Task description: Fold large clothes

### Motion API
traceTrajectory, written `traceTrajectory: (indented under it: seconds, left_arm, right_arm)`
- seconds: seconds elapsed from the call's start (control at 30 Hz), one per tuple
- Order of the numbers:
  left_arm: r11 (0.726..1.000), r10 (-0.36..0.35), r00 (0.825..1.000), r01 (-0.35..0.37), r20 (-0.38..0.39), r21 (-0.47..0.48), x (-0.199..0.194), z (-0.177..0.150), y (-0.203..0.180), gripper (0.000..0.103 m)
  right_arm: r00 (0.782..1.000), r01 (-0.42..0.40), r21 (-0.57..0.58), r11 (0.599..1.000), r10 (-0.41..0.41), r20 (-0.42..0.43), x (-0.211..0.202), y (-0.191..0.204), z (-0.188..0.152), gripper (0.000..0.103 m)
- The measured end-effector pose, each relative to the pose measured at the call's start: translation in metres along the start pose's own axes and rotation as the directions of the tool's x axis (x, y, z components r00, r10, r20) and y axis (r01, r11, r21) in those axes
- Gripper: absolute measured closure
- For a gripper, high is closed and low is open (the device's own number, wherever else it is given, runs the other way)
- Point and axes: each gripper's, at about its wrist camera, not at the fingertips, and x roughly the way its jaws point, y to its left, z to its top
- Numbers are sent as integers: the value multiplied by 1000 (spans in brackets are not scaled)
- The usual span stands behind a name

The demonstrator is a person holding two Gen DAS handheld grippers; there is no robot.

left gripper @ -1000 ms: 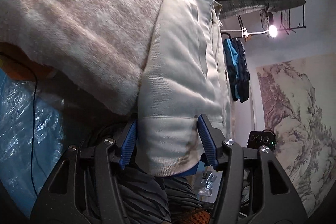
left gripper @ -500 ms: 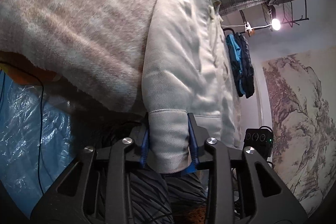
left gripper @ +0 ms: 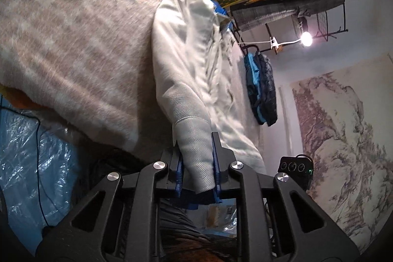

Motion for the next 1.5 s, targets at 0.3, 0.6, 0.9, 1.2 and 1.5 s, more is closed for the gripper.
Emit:
traceTrajectory:
  seconds: [0.3,0.6,0.9,1.2,1.5]
  left_arm:
    - [999,41,999,-41,8,2,11,53,-46,87]
    - [997,72,997,-73,25,13,53,114,-74,88]
    - [985,112,991,-101,67,-143,106,168,-45,88]
    - [952,231,973,-219,31,-215,166,199,-14,87]
    - [942,210,978,-202,4,-267,169,209,-5,61]
  right_arm:
    - [996,-65,-9,998,65,56,-18,13,48,98]
    - [993,-33,9,999,32,115,-24,9,128,98]
    - [990,34,73,997,-43,131,-7,-21,193,98]
    - [982,129,170,977,-149,114,28,-63,237,98]
    - [987,127,169,977,-141,78,41,-72,253,96]
